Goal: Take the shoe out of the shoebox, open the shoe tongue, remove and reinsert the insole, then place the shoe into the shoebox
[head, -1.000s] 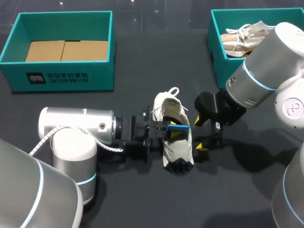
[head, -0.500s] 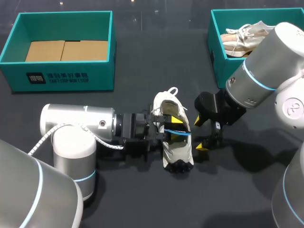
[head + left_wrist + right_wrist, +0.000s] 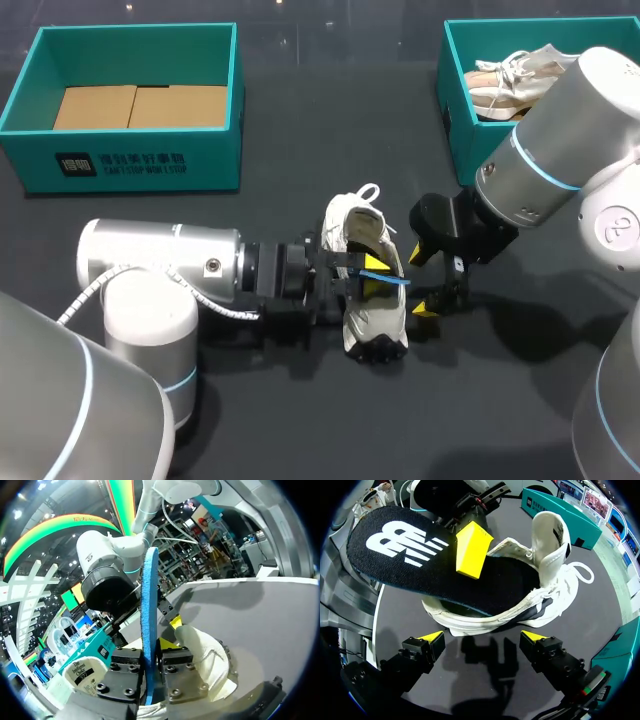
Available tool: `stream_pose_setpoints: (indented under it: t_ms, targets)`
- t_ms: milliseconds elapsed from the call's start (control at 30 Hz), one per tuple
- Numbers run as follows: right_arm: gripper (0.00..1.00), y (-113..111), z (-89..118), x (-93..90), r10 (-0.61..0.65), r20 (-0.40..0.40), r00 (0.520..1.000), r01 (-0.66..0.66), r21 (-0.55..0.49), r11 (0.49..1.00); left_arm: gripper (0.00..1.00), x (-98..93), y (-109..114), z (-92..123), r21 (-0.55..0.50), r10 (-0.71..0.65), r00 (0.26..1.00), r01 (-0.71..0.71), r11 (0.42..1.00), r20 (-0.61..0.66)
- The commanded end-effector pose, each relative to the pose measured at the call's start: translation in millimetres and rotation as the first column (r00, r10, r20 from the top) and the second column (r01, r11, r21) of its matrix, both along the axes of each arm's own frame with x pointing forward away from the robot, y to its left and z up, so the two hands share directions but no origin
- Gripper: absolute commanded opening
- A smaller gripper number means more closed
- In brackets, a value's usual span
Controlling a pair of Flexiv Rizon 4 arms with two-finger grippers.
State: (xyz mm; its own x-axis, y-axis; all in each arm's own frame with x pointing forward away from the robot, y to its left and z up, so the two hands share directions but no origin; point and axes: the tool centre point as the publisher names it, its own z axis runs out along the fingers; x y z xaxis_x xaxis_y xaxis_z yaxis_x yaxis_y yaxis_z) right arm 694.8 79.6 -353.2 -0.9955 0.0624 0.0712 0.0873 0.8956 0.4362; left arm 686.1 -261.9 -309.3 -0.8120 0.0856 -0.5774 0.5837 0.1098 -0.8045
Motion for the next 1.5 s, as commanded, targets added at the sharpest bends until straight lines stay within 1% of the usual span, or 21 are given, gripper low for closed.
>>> stream_pose_setpoints:
  t_ms: [33, 167, 300, 467, 567, 600, 633, 667, 700, 733, 900, 967, 1000, 1033, 1067, 1100, 1133, 1367, 1500]
  targets:
    - [1.0, 0.4, -0.5, -1.2, -0.001, 0.002, 1.0, 0.001, -0.002, 1.0, 0.0, 3.6, -3.1, -11.9, 0.014, 0.003, 1.0, -0.003, 1.0, 0.013]
    - [1.0, 0.4, -0.5, -1.2, -0.001, 0.002, 1.0, 0.001, -0.002, 1.0, 0.0, 14.3, -3.3, -26.8, 0.025, 0.016, 0.999, -0.017, 1.0, 0.034]
    - [1.0, 0.4, -0.5, -1.2, -0.001, 0.002, 1.0, 0.001, -0.002, 1.0, 0.0, 27.3, -1.8, -37.9, 0.03, 0.031, 1.0, -0.031, 0.999, 0.005]
    - [1.0, 0.4, -0.5, -1.2, -0.001, 0.002, 1.0, 0.001, -0.002, 1.0, 0.0, 35.5, 1.0, -42.5, 0.043, 0.058, 0.998, -0.058, 0.997, 0.004]
    - [1.0, 0.4, -0.5, -1.2, -0.001, 0.002, 1.0, 0.001, -0.002, 1.0, 0.0, 32.8, 2.8, -39.1, 0.036, 0.051, 0.998, -0.05, 0.998, -0.028]
    - [1.0, 0.4, -0.5, -1.2, -0.001, 0.002, 1.0, 0.001, -0.002, 1.0, 0.12, 30.4, 3.4, -36.6, 0.032, 0.046, 0.998, -0.045, 0.998, -0.037]
    - [1.0, 0.4, -0.5, -1.2, -0.001, 0.002, 1.0, 0.001, -0.002, 1.0, 0.3, 28.1, 4.0, -33.1, 0.027, 0.043, 0.998, -0.042, 0.999, -0.048]
    - [1.0, 0.4, -0.5, -1.2, -0.001, 0.002, 1.0, 0.001, -0.002, 1.0, 0.38, 25.7, 4.2, -30.1, 0.028, 0.044, 0.998, -0.043, 0.999, -0.048]
    - [1.0, 0.4, -0.5, -1.2, -0.001, 0.002, 1.0, 0.001, -0.002, 1.0, 0.42, 22.8, 4.8, -26.4, 0.026, 0.042, 0.998, -0.04, 0.999, -0.048]
    - [1.0, 0.4, -0.5, -1.2, -0.001, 0.002, 1.0, 0.001, -0.002, 1.0, 0.44, 19.9, 5.4, -22.5, 0.023, 0.04, 0.998, -0.039, 0.999, -0.05]
    - [1.0, 0.4, -0.5, -1.2, -0.001, 0.002, 1.0, 0.001, -0.002, 1.0, 0.46, 4.3, 8.7, -6.0, 0.005, 0.0, 0.997, 0.001, 1.0, -0.073]
    - [1.0, 0.4, -0.5, -1.2, -0.001, 0.002, 1.0, 0.001, -0.002, 1.0, 0.46, 0.1, 9.4, -1.9, 0.006, -0.006, 0.998, 0.006, 1.0, -0.064]
    - [1.0, 0.4, -0.5, -1.2, -0.001, 0.002, 1.0, 0.001, -0.002, 1.0, 0.44, -1.5, 9.4, -0.5, 0.006, -0.009, 0.998, 0.01, 1.0, -0.06]
    - [1.0, 0.4, -0.5, -1.2, -0.001, 0.002, 1.0, 0.001, -0.002, 1.0, 0.39, -2.4, 8.9, 0.3, 0.009, -0.012, 0.998, 0.012, 1.0, -0.054]
    - [1.0, 0.4, -0.5, -1.2, -0.001, 0.002, 1.0, 0.001, -0.002, 1.0, 0.29, -3.3, 8.3, 0.6, 0.012, -0.014, 0.999, 0.014, 1.0, -0.046]
    - [1.0, 0.4, -0.5, -1.2, -0.001, 0.002, 1.0, 0.001, -0.002, 1.0, 0.16, -4.0, 7.1, -0.3, 0.015, -0.014, 0.999, 0.015, 1.0, -0.04]
    - [1.0, 0.4, -0.5, -1.2, -0.001, 0.002, 1.0, 0.001, -0.002, 1.0, 0.0, -4.3, 5.8, -1.8, 0.019, -0.016, 0.999, 0.017, 1.0, -0.036]
    - [1.0, 0.4, -0.5, -1.2, -0.001, 0.002, 1.0, 0.001, -0.002, 1.0, 0.0, 2.3, -2.5, -18.8, 0.052, -0.006, 1.0, 0.006, 0.999, -0.007]
    - [1.0, 0.4, -0.5, -1.2, -0.001, 0.002, 1.0, 0.001, -0.002, 1.0, 0.0, 11.6, -3.4, -30.2, 0.087, 0.024, 0.999, -0.026, 0.996, 0.023]
